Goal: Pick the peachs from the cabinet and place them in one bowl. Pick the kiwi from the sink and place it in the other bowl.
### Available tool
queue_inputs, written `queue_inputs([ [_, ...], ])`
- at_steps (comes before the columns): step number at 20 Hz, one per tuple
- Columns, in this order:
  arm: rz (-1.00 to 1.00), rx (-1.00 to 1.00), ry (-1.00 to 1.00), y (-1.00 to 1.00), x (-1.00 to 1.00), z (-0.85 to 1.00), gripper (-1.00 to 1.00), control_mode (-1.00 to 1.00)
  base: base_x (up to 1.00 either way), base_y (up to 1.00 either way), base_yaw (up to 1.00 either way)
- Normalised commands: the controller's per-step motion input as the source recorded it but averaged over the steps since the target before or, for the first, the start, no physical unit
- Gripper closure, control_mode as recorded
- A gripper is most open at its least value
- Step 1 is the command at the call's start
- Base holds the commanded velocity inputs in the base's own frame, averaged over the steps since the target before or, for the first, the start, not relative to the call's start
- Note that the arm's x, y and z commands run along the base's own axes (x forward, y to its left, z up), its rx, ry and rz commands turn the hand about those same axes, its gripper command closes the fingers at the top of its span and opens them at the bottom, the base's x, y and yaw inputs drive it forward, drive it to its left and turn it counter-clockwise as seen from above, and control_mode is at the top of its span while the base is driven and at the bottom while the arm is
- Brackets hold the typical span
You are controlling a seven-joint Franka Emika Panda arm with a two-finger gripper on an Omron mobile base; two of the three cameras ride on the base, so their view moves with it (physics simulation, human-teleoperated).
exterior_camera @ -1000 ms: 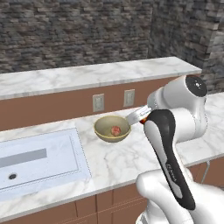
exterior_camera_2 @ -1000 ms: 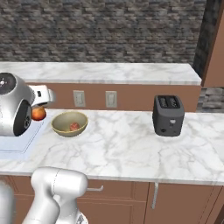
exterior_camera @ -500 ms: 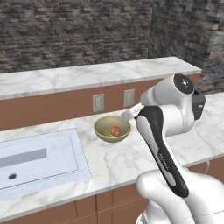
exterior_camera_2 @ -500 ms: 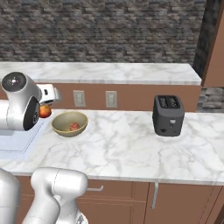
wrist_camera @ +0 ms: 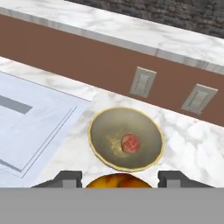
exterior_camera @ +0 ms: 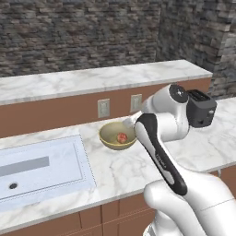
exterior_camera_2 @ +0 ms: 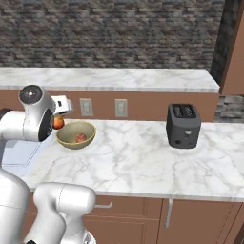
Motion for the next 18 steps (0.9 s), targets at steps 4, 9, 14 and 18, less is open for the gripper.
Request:
queue_inputs([
  [4, 0.00, 0.00, 0.01, 0.06, 0.71, -0.45, 1.00, -1.00, 0.00, 0.00, 0.00],
  [9, 0.00, 0.00, 0.05, 0.17, 0.66, -0.55, 1.00, -1.00, 0.00, 0.00, 0.00],
  [14, 0.00, 0.00, 0.06, 0.20, 0.67, -0.56, 1.00, -1.00, 0.00, 0.00, 0.00],
  [18, 0.00, 0.00, 0.05, 0.17, 0.53, -0.52, 1.00, -1.00, 0.00, 0.00, 0.00],
])
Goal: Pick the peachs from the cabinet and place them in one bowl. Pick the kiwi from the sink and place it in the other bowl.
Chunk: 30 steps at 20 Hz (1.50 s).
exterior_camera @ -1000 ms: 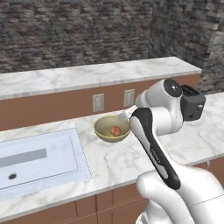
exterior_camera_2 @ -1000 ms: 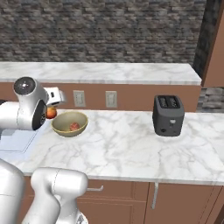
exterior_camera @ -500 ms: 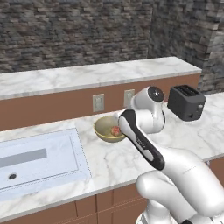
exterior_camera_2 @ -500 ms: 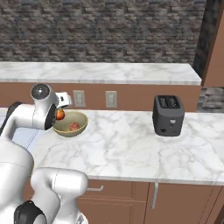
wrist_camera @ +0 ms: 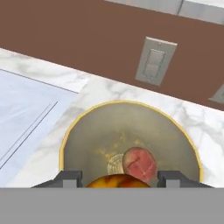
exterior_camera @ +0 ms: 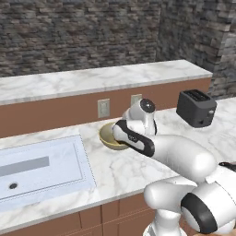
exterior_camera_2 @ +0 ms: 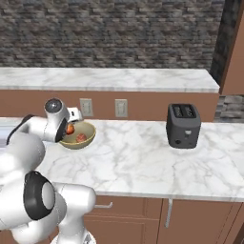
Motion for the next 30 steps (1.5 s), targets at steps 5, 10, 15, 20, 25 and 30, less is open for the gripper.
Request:
queue_inputs([
  [5, 0.00, 0.00, 0.01, 0.09, 0.33, -0.41, 1.00, -1.00, 0.00, 0.00, 0.00],
  [10, 0.00, 0.00, 0.00, 0.00, 0.12, -0.13, 1.00, -1.00, 0.00, 0.00, 0.00],
  [15, 0.00, 0.00, 0.00, 0.00, 0.14, -0.17, 1.00, -1.00, 0.00, 0.00, 0.00],
  [20, 0.00, 0.00, 0.00, 0.00, 0.27, -0.16, 1.00, -1.00, 0.00, 0.00, 0.00],
  [25, 0.00, 0.00, -0.02, 0.00, 0.15, -0.14, -1.00, -1.00, 0.00, 0.00, 0.00],
  [30, 0.00, 0.00, -0.03, 0.00, 0.18, -0.12, -1.00, -1.00, 0.00, 0.00, 0.00],
])
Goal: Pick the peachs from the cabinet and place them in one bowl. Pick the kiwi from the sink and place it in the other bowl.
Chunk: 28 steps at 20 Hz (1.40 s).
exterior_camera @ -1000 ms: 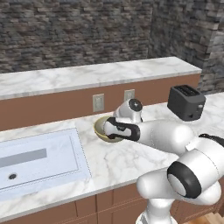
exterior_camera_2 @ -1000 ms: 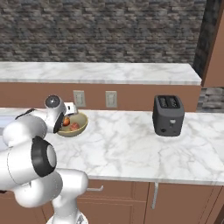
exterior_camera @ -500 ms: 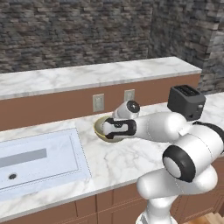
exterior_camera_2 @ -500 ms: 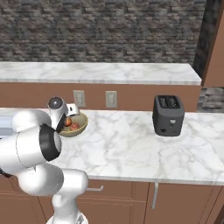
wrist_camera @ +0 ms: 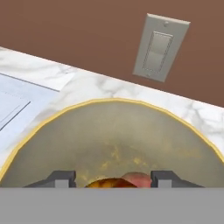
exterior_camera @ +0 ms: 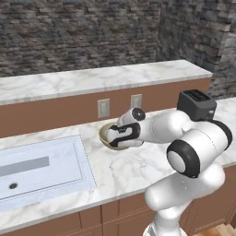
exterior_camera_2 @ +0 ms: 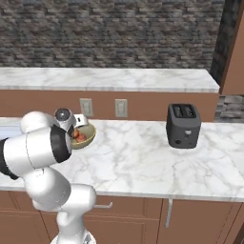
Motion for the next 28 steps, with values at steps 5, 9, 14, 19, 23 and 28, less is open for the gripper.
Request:
queue_inputs([
  [5, 0.00, 0.00, -0.02, 0.01, 0.41, -0.15, -1.00, -1.00, 0.00, 0.00, 0.00],
  [9, -0.01, 0.01, 0.00, 0.01, 0.44, -0.07, -1.00, -1.00, 0.00, 0.00, 0.00],
  [14, -0.03, 0.02, 0.00, 0.00, -0.49, 0.24, -1.00, -1.00, 0.00, 0.00, 0.00],
  [19, 0.00, 0.00, 0.04, 0.09, -0.81, 0.46, -1.00, -1.00, 0.00, 0.00, 0.00],
  [23, 0.01, 0.00, 0.13, 0.28, -0.43, 0.89, -1.00, -1.00, 0.00, 0.00, 0.00],
  [28, 0.02, -0.02, 0.13, 0.24, -0.34, 1.00, -1.00, -1.00, 0.00, 0.00, 0.00],
])
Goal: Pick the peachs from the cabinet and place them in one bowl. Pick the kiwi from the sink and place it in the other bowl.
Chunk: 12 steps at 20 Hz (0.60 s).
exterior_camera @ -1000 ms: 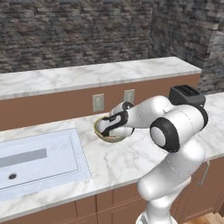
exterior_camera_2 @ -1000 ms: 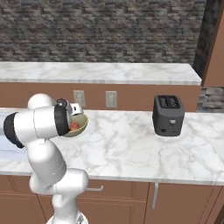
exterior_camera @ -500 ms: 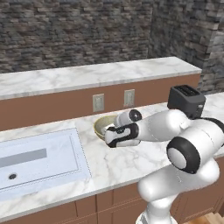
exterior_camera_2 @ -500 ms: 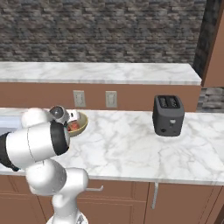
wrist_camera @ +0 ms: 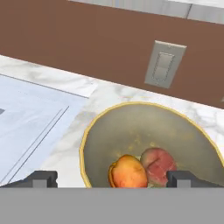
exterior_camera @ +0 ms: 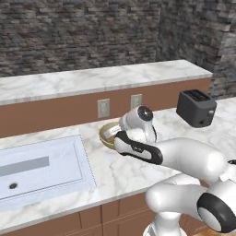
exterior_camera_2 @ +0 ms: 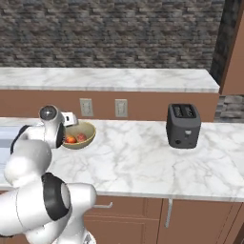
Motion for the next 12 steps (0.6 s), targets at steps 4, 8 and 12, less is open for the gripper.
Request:
queue_inputs([
  [4, 0.02, -0.10, 0.15, 0.01, -0.76, 0.68, -1.00, -1.00, 0.00, 0.00, 0.00],
  [8, 0.06, -0.15, 0.11, 0.00, -1.00, 0.23, -1.00, -1.00, 0.00, 0.00, 0.00],
  [12, 0.07, -0.15, 0.09, 0.00, -1.00, -0.02, -1.00, -1.00, 0.00, 0.00, 0.00],
])
